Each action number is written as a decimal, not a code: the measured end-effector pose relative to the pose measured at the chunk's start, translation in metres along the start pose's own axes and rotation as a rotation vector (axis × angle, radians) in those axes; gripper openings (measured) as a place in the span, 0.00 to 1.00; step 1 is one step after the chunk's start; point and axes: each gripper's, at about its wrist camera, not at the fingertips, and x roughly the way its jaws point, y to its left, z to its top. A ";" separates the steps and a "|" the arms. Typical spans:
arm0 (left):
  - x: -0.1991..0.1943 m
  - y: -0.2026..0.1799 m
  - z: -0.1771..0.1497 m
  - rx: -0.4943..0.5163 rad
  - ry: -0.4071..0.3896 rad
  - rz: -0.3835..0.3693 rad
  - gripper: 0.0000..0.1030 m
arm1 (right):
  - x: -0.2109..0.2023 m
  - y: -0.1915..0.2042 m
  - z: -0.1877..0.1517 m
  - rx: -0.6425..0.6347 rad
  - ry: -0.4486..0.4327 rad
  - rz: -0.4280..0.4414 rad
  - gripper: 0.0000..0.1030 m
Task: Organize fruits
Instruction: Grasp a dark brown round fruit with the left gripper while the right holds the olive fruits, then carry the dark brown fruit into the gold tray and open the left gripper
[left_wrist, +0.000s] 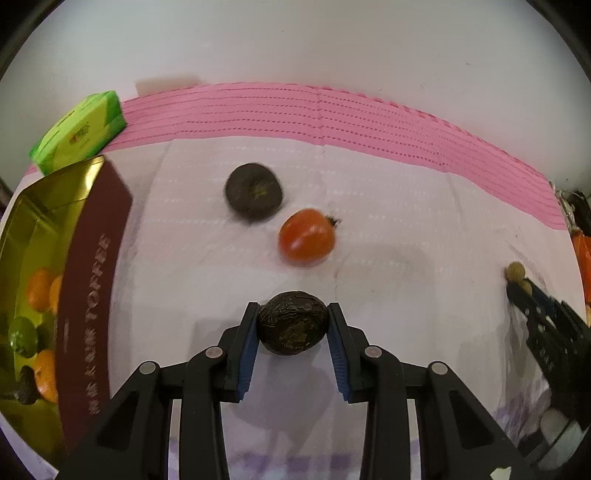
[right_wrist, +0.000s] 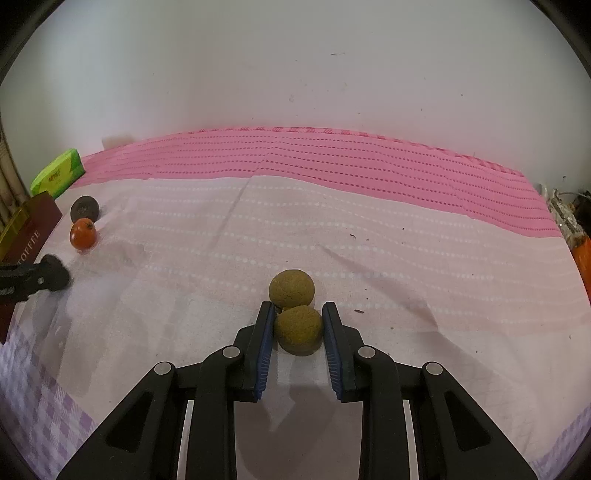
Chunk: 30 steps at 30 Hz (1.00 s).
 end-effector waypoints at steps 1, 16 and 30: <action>-0.003 0.002 -0.003 0.002 0.000 0.003 0.31 | 0.000 0.000 0.000 0.000 0.000 0.000 0.27; -0.054 0.024 -0.029 0.031 -0.051 0.057 0.31 | 0.002 0.000 0.000 -0.010 0.000 -0.004 0.27; -0.092 0.075 -0.026 -0.035 -0.113 0.126 0.31 | 0.004 0.000 0.001 -0.014 0.000 -0.006 0.27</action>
